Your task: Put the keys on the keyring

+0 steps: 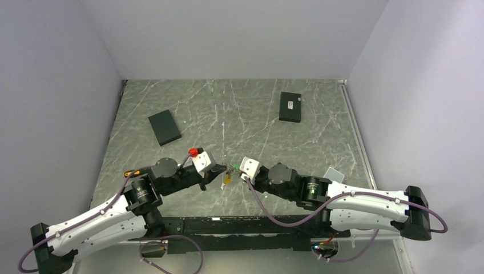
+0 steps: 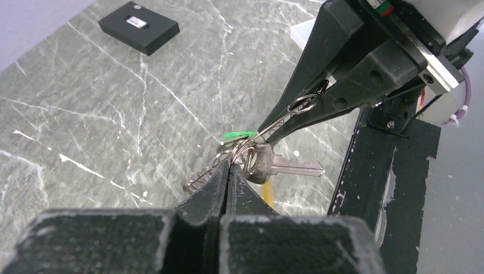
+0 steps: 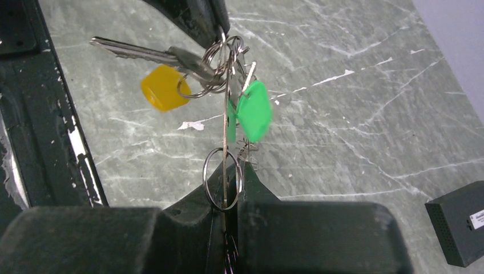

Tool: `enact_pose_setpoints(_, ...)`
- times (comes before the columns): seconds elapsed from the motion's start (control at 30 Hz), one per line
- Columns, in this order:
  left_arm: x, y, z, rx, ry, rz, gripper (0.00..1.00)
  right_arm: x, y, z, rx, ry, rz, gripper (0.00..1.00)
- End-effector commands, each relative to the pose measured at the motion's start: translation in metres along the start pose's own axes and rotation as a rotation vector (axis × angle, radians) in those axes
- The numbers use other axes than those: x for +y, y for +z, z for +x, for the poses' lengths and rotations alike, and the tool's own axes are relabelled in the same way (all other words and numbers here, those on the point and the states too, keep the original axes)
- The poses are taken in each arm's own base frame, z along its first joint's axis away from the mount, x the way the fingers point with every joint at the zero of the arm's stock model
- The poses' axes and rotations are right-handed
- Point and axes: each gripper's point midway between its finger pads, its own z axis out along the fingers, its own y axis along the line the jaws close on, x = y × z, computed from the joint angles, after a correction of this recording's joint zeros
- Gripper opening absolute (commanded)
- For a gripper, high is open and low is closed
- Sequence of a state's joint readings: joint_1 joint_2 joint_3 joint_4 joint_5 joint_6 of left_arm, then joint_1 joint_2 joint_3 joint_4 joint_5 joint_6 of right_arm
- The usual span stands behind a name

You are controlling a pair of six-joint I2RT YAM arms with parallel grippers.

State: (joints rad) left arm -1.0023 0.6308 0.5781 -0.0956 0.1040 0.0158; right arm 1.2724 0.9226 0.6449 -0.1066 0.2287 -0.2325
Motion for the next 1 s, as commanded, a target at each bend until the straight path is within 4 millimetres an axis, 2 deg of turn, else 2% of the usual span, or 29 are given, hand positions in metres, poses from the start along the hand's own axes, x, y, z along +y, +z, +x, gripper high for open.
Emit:
enact_pose_setpoints(0.0,-0.002,0.001,-0.051,-0.235,-0.041,0.002,0.0,-0.014,0.0,-0.052,-0.178,0.04,0.066,0.0)
enact_pose_setpoints(0.3,-0.012,-0.017,-0.068,-0.42,-0.083,0.05,0.0,-0.033,-0.005,-0.064,-0.265,0.1,0.176,0.0)
enact_pose_setpoints(0.5,-0.015,-0.032,-0.078,-0.589,-0.07,0.065,0.0,-0.029,-0.005,-0.067,-0.3,0.122,0.158,0.0)
enact_pose_setpoints(0.73,-0.017,-0.018,-0.066,-0.539,-0.038,0.084,0.0,-0.033,-0.008,-0.07,-0.306,0.108,0.17,0.0)
enact_pose_setpoints(0.87,-0.026,-0.017,-0.065,-0.555,-0.013,0.132,0.0,-0.035,-0.008,-0.067,-0.292,0.086,0.18,0.0)
enact_pose_setpoints(0.97,-0.023,-0.017,-0.061,-0.558,0.009,0.115,0.0,-0.034,-0.01,-0.07,-0.3,0.062,0.168,0.0)
